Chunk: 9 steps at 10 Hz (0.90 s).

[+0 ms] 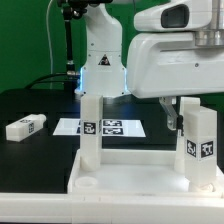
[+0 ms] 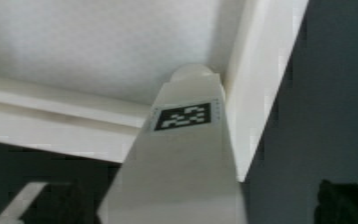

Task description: Assemble desk

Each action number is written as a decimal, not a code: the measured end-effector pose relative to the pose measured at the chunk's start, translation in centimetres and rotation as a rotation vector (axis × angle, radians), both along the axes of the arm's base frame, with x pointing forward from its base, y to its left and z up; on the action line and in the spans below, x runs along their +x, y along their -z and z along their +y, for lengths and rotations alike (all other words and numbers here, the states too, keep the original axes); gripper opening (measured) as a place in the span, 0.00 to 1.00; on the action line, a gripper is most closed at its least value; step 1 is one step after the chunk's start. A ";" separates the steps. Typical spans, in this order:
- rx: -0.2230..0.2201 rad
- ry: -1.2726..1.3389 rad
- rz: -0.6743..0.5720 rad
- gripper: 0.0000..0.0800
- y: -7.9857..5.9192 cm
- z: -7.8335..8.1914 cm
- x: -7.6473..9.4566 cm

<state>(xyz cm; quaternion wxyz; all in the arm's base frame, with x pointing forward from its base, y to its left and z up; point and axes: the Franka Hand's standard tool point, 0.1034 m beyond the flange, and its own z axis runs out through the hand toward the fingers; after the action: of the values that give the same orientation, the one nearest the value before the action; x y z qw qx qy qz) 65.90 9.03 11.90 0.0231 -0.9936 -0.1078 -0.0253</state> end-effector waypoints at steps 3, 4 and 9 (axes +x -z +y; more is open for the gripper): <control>0.000 0.004 0.000 0.36 0.0 0.0 0.0; 0.000 0.005 0.000 0.36 0.0 -0.1 0.0; 0.017 0.221 0.013 0.36 0.1 -0.1 0.0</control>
Offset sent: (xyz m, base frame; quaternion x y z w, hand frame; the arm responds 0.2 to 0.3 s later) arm 0.0000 0.0000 0.0000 0.0000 0.0000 0.0000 1.0000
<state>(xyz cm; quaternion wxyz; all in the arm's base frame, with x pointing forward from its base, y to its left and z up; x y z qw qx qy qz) 65.89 8.96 11.80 0.0292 -0.9993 0.0030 -0.0220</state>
